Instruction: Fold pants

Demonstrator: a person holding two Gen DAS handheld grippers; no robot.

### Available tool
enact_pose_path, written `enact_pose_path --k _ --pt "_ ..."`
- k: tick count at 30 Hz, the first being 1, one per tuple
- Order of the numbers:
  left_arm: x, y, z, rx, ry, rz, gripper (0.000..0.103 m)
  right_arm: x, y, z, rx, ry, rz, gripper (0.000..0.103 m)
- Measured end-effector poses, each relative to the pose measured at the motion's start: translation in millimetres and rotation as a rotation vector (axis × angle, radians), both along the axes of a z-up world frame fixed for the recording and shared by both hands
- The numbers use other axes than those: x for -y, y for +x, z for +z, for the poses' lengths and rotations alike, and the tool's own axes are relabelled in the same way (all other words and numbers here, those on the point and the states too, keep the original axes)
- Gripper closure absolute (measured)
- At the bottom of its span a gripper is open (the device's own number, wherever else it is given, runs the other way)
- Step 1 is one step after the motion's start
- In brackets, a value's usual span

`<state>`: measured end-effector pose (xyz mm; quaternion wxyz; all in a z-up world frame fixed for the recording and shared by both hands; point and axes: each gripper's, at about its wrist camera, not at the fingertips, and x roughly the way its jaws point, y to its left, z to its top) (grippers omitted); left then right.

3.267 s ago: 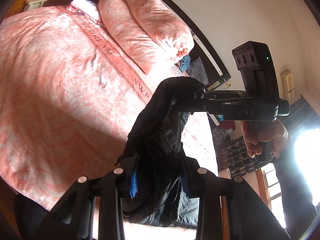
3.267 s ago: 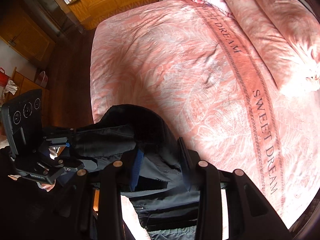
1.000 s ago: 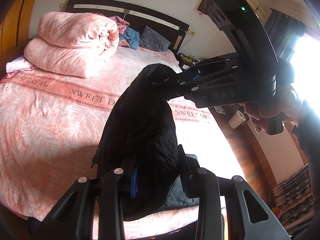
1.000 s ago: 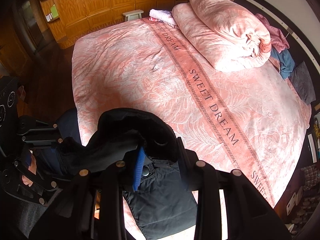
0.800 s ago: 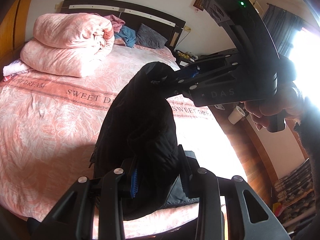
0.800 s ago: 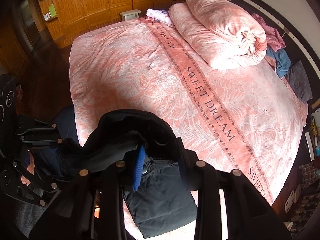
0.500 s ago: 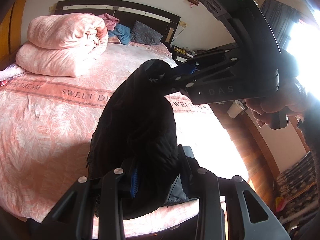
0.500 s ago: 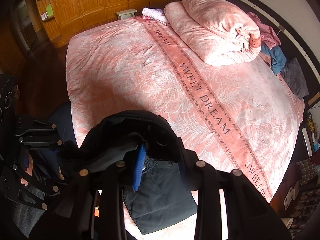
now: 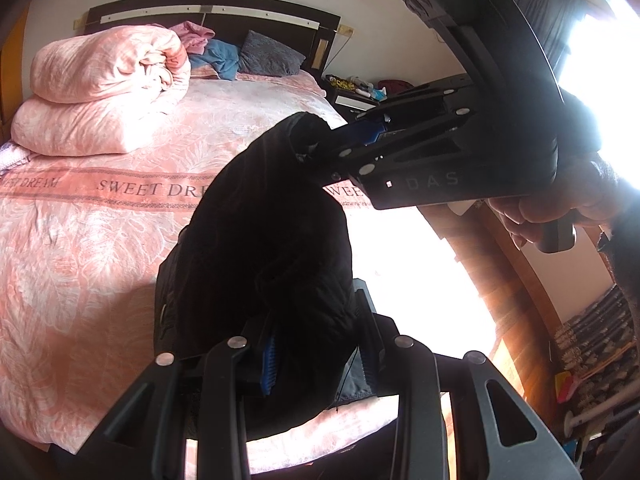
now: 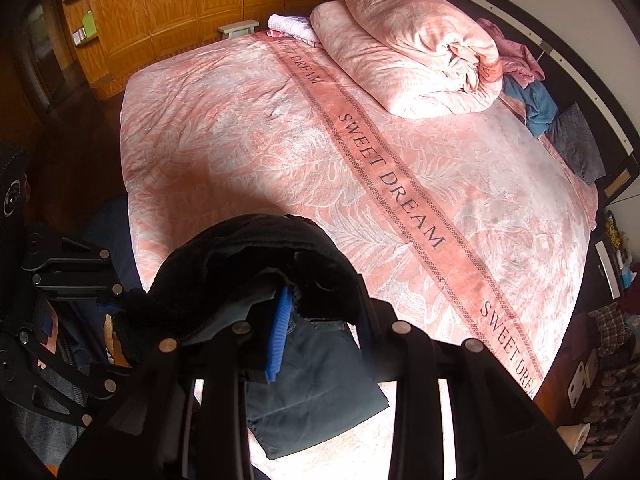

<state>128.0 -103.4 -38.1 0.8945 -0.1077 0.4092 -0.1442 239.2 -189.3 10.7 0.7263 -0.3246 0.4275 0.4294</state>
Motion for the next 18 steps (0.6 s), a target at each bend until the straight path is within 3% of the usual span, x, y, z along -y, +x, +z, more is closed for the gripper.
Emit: enact_pose_path --k 18 --pt "62.8 27.4 -29.5 -0.06 0.033 -0.11 0.07 78.9 17.7 -36.4 -0.036 0.034 -0.081 0.073"
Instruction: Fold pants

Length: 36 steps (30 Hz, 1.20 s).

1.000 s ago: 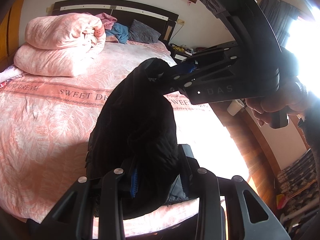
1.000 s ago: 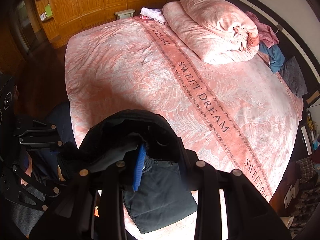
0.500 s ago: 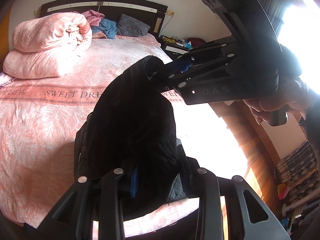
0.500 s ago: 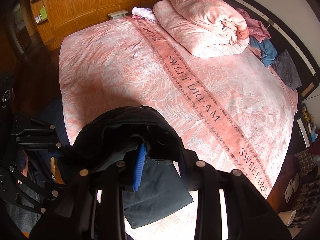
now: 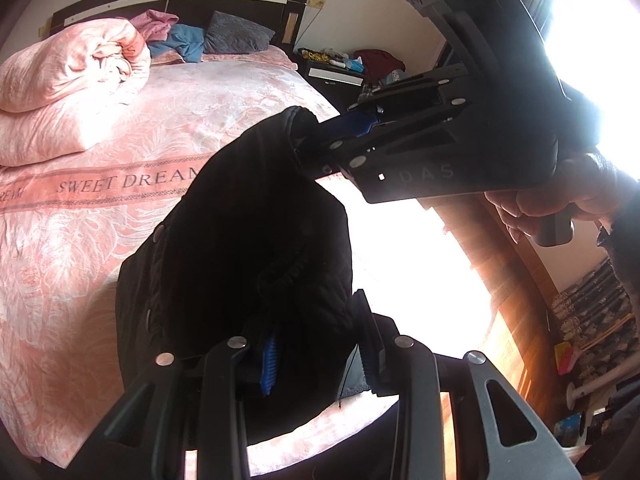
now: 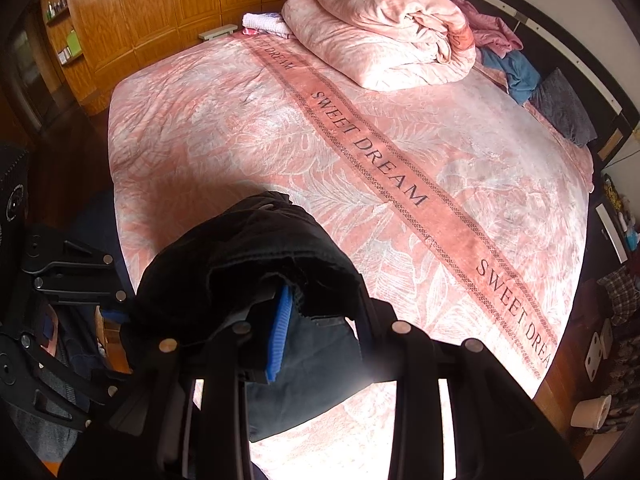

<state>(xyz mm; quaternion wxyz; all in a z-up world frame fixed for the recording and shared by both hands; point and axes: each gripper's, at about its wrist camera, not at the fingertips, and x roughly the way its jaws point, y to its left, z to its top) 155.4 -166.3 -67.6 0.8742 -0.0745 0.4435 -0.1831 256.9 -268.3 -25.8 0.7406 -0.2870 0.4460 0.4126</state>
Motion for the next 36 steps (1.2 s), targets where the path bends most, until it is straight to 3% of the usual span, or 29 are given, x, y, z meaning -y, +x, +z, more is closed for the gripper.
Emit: enact_pose_path --k 36 --pt "81.9 30.3 -74.9 -0.146 0.114 -0.143 0.07 83.1 27.1 -99.8 -0.114 0.017 -0.083 0.075"
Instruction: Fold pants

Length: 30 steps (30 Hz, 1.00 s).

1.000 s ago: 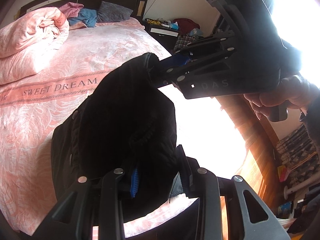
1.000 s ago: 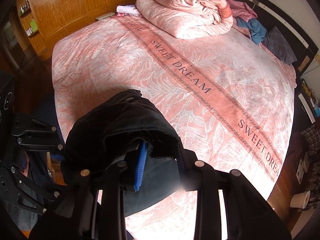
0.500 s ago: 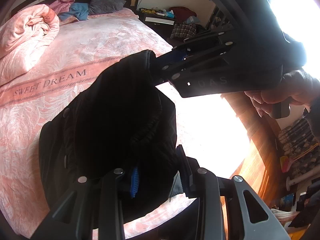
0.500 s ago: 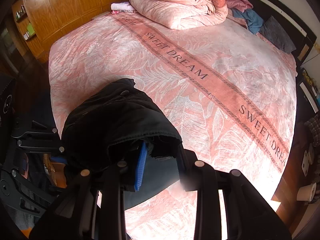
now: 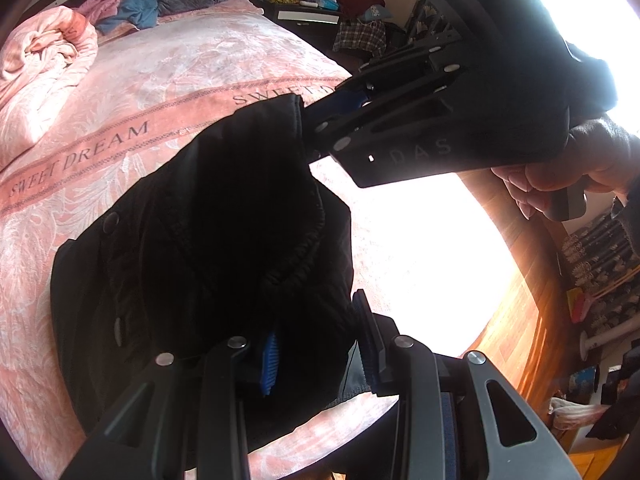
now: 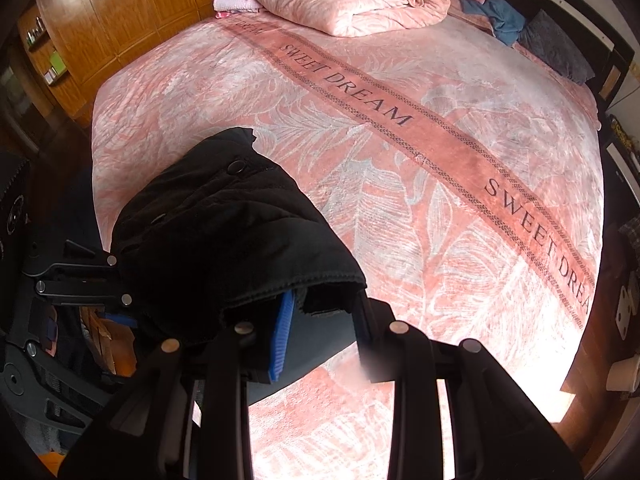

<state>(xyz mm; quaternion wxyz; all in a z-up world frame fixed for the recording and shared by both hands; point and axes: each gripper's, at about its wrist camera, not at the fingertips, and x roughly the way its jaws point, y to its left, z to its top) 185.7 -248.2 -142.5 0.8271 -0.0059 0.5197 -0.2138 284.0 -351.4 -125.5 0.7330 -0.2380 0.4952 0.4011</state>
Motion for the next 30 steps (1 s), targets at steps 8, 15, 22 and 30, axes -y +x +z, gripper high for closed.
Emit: enact_pose_path --k 8,15,22,30 --pt "3.8 15.6 -23.7 -0.042 0.026 -0.024 0.07 16.5 9.1 -29.7 -0.044 0.018 -0.019 0.075" --pt "8.0 22.0 -41.8 -0.073 0.052 -0.044 0.07 28.1 14.5 -54.5 -0.077 0.021 -0.035 0.075" --pt "13.6 20.1 -53.3 -0.076 0.097 -0.063 0.068 34.1 13.7 -70.6 -0.095 0.023 -0.049 0.075" --pt "22.5 18.2 -52.4 -0.087 0.126 -0.082 0.066 43.1 7.3 -81.8 -0.103 0.037 -0.099 0.073"
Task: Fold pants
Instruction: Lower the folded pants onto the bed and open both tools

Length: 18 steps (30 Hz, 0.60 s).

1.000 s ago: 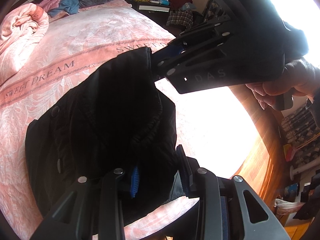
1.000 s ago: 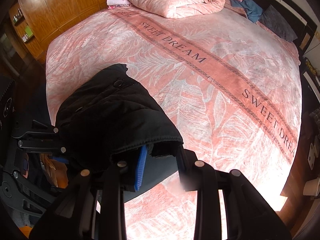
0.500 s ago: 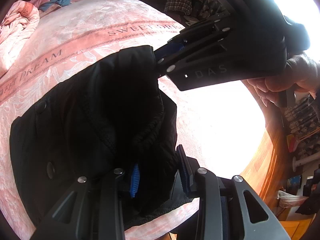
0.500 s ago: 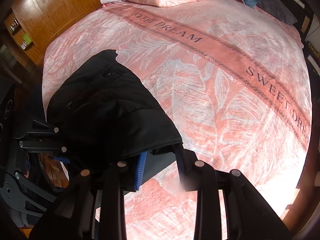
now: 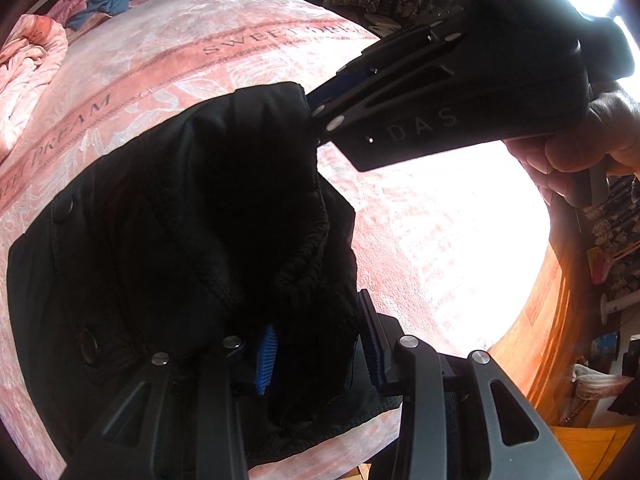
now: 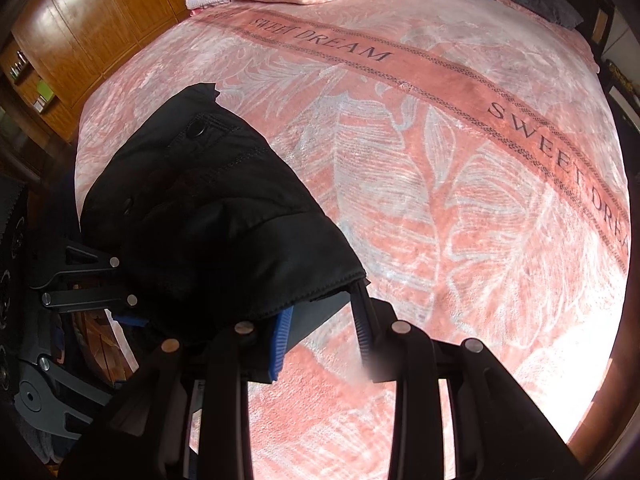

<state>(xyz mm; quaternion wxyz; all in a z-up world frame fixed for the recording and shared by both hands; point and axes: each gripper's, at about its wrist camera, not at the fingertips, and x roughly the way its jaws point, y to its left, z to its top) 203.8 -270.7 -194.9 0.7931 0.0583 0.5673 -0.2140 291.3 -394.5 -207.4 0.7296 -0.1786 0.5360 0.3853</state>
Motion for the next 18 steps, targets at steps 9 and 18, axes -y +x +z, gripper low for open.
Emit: enact_pose_path --k 9,18 --pt "6.7 -3.1 -4.1 0.004 0.023 -0.017 0.065 6.8 -11.6 -5.7 -0.001 0.001 -0.061 0.073" --pt "9.0 -7.9 -6.6 0.033 0.065 -0.046 0.062 21.6 -23.8 -2.6 0.009 0.005 -0.16 0.073"
